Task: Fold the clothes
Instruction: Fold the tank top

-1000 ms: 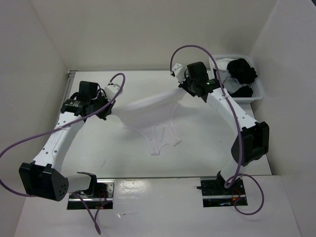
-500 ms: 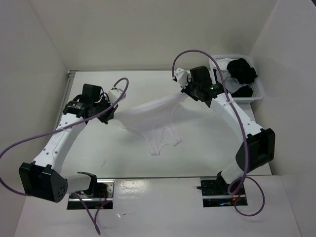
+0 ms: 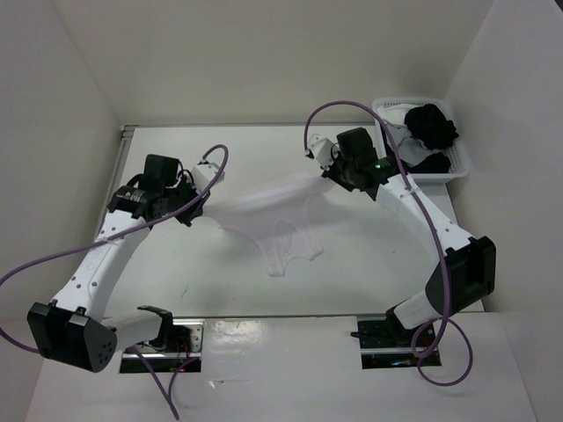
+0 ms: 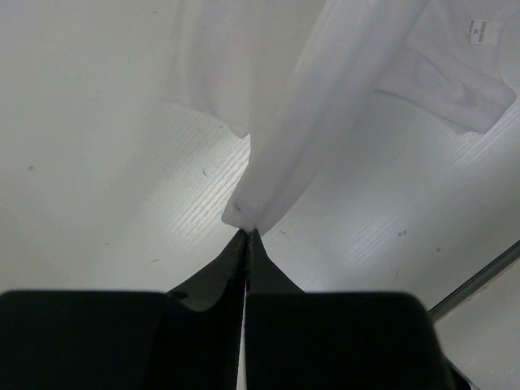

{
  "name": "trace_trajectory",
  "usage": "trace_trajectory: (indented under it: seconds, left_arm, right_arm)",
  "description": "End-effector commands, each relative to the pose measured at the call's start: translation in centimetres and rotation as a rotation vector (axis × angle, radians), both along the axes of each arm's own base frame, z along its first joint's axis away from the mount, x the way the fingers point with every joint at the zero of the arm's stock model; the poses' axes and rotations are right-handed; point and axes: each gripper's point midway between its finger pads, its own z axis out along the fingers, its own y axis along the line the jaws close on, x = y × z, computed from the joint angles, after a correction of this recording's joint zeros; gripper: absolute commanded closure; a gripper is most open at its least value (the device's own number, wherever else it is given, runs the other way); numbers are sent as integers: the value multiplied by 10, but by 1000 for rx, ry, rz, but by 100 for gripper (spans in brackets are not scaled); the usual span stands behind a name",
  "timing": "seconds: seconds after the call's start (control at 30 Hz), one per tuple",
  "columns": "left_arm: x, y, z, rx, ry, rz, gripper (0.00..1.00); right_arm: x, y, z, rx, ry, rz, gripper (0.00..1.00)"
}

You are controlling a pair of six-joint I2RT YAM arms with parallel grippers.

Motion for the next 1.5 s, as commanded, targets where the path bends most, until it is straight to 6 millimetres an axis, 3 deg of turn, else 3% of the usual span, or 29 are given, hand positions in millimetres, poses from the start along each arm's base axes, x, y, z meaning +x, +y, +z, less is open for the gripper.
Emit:
trace_trajectory:
  seconds: [0.0,0.37,0.63,0.77,1.17,1.47]
  left_arm:
    - [-9,-3,7,-4,-23,-39,100]
    - [-17,-1,10,3,-17,-46,100]
    - [-34,-8,-4,-13,53,-99,100]
    - [-41,-10,-1,-21,54,-115,100]
    - [-52,-21,8,-26,67,-172,100]
    - [-48,-32,-21,32,166,-237,100]
  right_arm:
    - [-12,-1,17,19,-30,12,100]
    - [-16,-4,25,17,-41,6,100]
    - [-34,-12,-6,-42,38,45,100]
    - [-39,-14,-2,-46,31,51,100]
    - [-49,-25,-24,-117,67,76,100]
    - [-51,-25,-36,-143,85,114,100]
